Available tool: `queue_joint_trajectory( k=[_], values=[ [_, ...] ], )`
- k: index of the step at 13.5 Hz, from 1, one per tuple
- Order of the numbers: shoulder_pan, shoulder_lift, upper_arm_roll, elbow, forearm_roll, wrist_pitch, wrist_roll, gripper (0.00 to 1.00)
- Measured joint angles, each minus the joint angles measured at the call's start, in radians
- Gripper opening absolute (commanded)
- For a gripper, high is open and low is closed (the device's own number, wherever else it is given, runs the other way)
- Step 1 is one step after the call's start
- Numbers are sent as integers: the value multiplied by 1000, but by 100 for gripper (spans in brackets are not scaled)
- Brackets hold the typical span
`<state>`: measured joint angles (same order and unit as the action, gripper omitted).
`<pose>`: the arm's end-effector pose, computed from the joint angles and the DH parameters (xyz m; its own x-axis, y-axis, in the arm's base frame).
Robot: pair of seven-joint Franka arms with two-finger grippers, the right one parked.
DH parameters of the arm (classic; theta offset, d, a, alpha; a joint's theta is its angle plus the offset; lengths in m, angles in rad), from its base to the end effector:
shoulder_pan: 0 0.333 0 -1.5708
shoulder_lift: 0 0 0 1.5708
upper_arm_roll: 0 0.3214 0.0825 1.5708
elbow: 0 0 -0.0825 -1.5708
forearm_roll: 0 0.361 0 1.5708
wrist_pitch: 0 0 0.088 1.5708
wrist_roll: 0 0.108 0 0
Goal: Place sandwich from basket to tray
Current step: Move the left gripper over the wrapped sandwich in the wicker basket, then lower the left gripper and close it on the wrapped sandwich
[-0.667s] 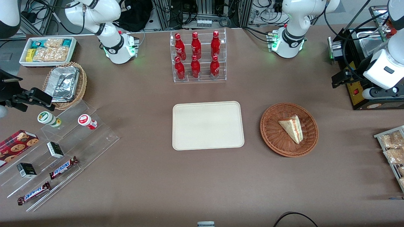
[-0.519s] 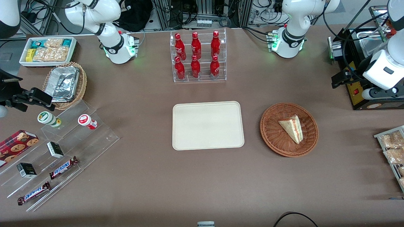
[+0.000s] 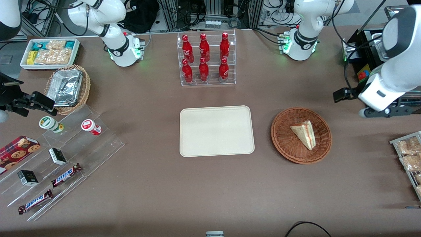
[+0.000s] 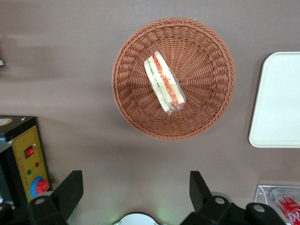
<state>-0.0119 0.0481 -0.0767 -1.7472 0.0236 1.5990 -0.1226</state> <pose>0.5316 -0.0440 0.5271 0.9810 0.0343 -0.1911 0.0266 -0.9987 -0.0430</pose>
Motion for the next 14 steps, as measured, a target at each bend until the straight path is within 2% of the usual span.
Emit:
queue_joint_trajectory(
  k=[7,10,14],
  values=[
    [-14,13,-1,-299,0,384,-12,100],
    [-29,14,-1,-408,0,550,-75,100],
    [-54,17,-2,-461,0,626,-223,100]
  ],
)
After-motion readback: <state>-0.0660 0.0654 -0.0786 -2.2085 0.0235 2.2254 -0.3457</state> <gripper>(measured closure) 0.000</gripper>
